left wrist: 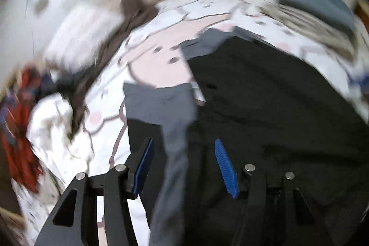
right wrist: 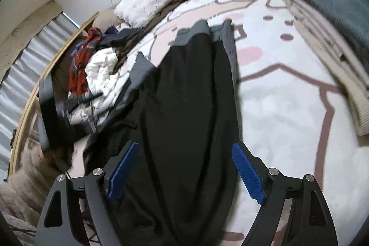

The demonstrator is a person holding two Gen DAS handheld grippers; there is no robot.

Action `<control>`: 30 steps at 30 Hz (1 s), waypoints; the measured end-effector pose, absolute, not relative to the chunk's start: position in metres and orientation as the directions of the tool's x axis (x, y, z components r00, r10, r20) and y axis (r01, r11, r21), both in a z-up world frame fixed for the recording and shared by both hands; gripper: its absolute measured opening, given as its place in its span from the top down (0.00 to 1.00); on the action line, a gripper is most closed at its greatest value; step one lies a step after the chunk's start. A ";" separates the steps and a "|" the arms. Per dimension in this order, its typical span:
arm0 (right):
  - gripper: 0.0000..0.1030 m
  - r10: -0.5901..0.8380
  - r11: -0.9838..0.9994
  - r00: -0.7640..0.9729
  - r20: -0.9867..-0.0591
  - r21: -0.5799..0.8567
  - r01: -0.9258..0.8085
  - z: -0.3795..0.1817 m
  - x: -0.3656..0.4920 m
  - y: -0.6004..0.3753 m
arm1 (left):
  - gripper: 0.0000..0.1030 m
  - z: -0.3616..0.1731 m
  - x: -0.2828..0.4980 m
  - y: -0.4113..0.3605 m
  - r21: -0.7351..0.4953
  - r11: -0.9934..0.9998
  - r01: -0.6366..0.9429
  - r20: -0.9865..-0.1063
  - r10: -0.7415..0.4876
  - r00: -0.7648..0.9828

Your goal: Fold clothes

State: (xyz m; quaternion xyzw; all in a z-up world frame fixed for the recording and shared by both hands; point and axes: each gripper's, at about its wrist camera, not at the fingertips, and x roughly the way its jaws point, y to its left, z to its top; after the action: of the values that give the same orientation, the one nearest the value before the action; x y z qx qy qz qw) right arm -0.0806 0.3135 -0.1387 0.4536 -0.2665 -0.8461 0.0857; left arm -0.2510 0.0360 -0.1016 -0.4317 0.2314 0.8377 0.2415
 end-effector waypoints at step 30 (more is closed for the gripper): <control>0.19 -0.475 -0.790 -0.543 -0.692 0.608 -0.084 -0.171 -0.076 0.308 | 0.78 -0.113 -0.293 0.078 0.034 -0.791 -0.610 -0.898 0.243 -0.366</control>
State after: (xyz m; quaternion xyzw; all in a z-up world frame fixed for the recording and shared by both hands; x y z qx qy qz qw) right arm -0.0762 0.3080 -0.1708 0.4629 -0.3018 -0.8250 0.1186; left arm -0.2927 0.0784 -0.1133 -0.4970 0.1846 0.8054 0.2650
